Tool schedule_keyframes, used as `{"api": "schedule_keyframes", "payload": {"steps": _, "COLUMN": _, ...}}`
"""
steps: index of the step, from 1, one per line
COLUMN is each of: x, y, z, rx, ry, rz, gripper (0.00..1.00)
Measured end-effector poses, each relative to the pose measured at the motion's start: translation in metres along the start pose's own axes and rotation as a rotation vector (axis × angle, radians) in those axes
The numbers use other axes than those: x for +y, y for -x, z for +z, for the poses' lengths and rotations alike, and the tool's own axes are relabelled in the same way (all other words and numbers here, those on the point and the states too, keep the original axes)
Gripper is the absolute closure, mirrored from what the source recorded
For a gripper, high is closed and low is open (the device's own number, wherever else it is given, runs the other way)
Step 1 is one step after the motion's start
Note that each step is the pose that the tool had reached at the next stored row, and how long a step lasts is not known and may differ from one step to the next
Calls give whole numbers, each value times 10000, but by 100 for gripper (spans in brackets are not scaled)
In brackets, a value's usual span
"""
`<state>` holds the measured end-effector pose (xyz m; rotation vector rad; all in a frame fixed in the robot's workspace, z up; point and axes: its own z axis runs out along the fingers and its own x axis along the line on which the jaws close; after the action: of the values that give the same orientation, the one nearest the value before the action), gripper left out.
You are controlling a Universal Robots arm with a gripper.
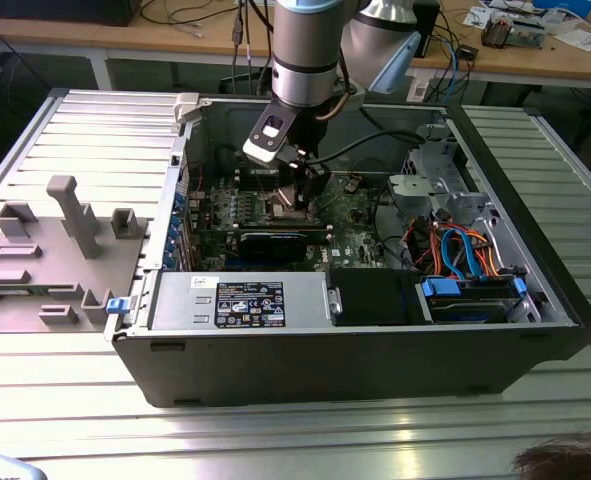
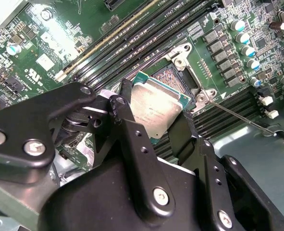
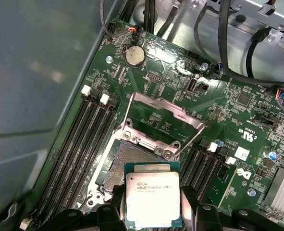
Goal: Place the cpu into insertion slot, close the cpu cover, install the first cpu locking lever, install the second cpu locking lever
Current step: 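Place the cpu into insertion slot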
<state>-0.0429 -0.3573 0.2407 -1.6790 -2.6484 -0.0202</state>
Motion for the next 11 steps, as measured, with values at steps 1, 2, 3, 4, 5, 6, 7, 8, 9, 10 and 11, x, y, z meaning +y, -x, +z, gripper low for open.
{"api": "schedule_keyframes", "payload": {"steps": 1, "x": 0, "y": 0, "z": 1, "rx": 0, "ry": 1, "rz": 15, "gripper": 45}}
{"api": "schedule_keyframes", "payload": {"steps": 2, "x": 0, "y": 0, "z": 1, "rx": -1, "ry": 0, "rz": 24, "gripper": 45}}
{"api": "schedule_keyframes", "payload": {"steps": 3, "x": 0, "y": 0, "z": 1, "rx": -1, "ry": 0, "rz": 33, "gripper": 45}}
{"api": "schedule_keyframes", "payload": {"steps": 4, "x": 0, "y": 0, "z": 2, "rx": -1, "ry": 1, "rz": 55, "gripper": 45}}
{"api": "schedule_keyframes", "payload": {"steps": 5, "x": 0, "y": 0, "z": 2, "rx": -1, "ry": 1, "rz": 72, "gripper": 45}}
{"api": "schedule_keyframes", "payload": {"steps": 6, "x": 0, "y": 0, "z": 3, "rx": -1, "ry": 1, "rz": 94, "gripper": 45}}
{"api": "schedule_keyframes", "payload": {"steps": 7, "x": 0, "y": 0, "z": 4, "rx": -1, "ry": 2, "rz": 113, "gripper": 45}}
{"api": "schedule_keyframes", "payload": {"steps": 8, "x": 0, "y": 0, "z": 5, "rx": -1, "ry": 2, "rz": 134, "gripper": 45}}
{"api": "schedule_keyframes", "payload": {"steps": 9, "x": 0, "y": 0, "z": 7, "rx": -1, "ry": 2, "rz": 160, "gripper": 45}}
{"api": "schedule_keyframes", "payload": {"steps": 10, "x": -1, "y": 0, "z": 8, "rx": -1, "ry": 3, "rz": 199, "gripper": 45}}
{"api": "schedule_keyframes", "payload": {"steps": 11, "x": -1, "y": -1, "z": 16, "rx": -5, "ry": 4, "rz": 415, "gripper": 45}}
